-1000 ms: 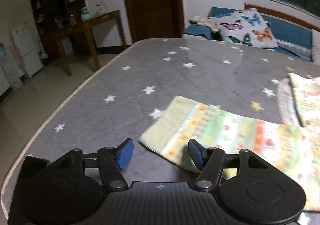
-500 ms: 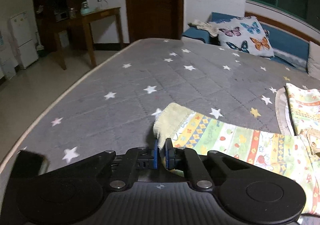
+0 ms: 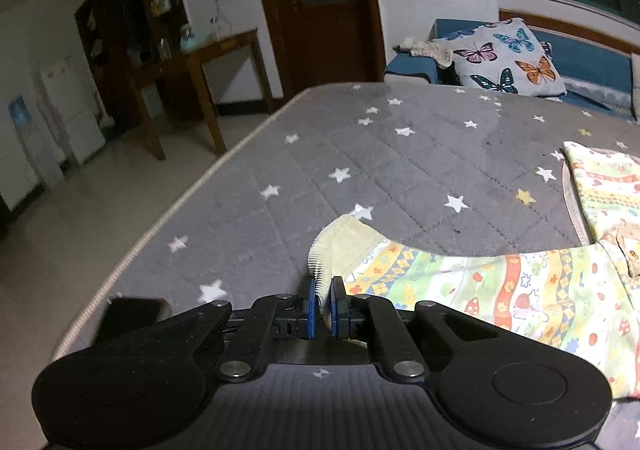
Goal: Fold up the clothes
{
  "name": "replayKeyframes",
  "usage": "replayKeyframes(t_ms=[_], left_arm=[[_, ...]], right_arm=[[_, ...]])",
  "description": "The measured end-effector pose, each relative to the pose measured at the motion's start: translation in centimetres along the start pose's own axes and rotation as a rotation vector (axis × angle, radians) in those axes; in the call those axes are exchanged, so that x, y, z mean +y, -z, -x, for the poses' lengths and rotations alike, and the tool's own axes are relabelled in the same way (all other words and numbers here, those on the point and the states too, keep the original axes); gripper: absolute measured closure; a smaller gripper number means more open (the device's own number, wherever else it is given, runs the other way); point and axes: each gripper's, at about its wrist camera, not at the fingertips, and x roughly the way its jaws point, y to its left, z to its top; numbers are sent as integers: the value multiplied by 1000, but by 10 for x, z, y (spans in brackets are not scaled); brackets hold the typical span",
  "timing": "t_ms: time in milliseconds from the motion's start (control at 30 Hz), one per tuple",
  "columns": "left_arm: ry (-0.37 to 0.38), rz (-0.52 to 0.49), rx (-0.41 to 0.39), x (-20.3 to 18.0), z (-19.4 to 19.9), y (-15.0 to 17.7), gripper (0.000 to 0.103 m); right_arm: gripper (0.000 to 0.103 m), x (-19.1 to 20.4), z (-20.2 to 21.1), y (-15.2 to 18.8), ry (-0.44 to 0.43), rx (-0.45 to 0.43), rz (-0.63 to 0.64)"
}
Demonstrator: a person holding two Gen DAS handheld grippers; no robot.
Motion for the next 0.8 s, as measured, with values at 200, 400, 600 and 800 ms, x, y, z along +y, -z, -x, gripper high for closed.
replayKeyframes(t_ms=[200, 400, 600, 800], left_arm=[[-15, -17, 44, -1, -8, 4, 83], [10, -46, -27, -8, 17, -1, 81], [215, -154, -91, -58, 43, -2, 84], [392, -277, -110, -120, 55, 3, 91]], right_arm=[[27, 0, 2, 0, 4, -3, 8], [29, 31, 24, -7, -81, -50, 92], [40, 91, 33, -13, -235, -67, 217], [47, 161, 37, -8, -396, -55, 370]])
